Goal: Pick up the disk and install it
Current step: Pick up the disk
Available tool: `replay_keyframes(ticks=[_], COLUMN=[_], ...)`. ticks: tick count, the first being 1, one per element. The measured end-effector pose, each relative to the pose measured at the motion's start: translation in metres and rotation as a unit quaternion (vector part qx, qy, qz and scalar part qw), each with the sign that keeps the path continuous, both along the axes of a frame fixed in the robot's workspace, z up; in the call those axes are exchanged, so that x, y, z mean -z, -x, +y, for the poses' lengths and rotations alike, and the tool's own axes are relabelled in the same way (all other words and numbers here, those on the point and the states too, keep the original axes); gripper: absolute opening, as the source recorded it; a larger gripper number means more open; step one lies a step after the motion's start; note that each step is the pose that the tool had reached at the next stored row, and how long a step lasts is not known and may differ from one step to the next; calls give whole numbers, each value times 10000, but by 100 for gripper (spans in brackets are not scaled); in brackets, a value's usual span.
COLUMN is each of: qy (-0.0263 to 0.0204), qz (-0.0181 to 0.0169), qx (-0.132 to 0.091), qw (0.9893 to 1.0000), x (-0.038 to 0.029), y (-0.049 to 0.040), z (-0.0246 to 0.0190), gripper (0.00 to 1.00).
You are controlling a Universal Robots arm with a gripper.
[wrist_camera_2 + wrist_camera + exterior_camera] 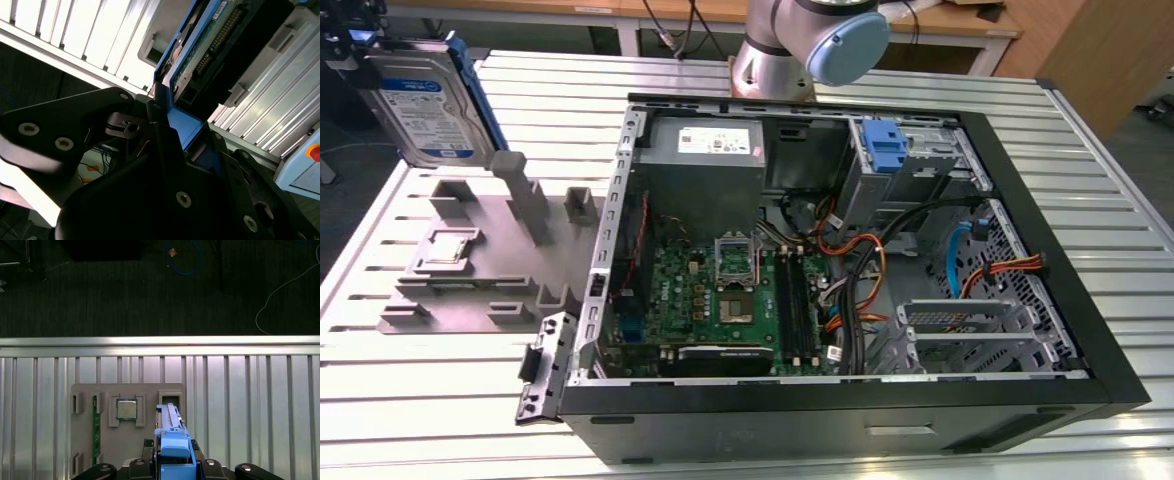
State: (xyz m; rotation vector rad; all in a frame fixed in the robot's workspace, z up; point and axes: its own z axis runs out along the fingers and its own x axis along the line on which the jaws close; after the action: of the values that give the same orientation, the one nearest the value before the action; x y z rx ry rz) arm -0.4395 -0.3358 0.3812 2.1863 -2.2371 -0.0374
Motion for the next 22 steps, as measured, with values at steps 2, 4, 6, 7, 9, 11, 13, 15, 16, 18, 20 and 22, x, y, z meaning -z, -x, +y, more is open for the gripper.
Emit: replay_keyframes(ticks=[2,4,6,7,9,11,13,15,16,18,20,22], qy=[0,0,1,1,1,1,1,1,1,1,1,1], qz=[0,0,1,1,1,1,0,0,1,0,1,2], qx=[0,0,0,0,0,0,0,0,0,0,0,0], qw=[10000,10000,10000,10000,10000,10000,10000,10000,10000,10000,10000,10000], x=[-1,-3,-8,-9,-15,-26,-34,-43,-48,-61,-75,-92], y=[0,0,0,0,0,0,0,0,0,0,0,0], z=[0,0,0,0,0,0,0,0,0,0,0,0], gripper=[37,37,37,37,37,37,37,37,37,37,37,37])
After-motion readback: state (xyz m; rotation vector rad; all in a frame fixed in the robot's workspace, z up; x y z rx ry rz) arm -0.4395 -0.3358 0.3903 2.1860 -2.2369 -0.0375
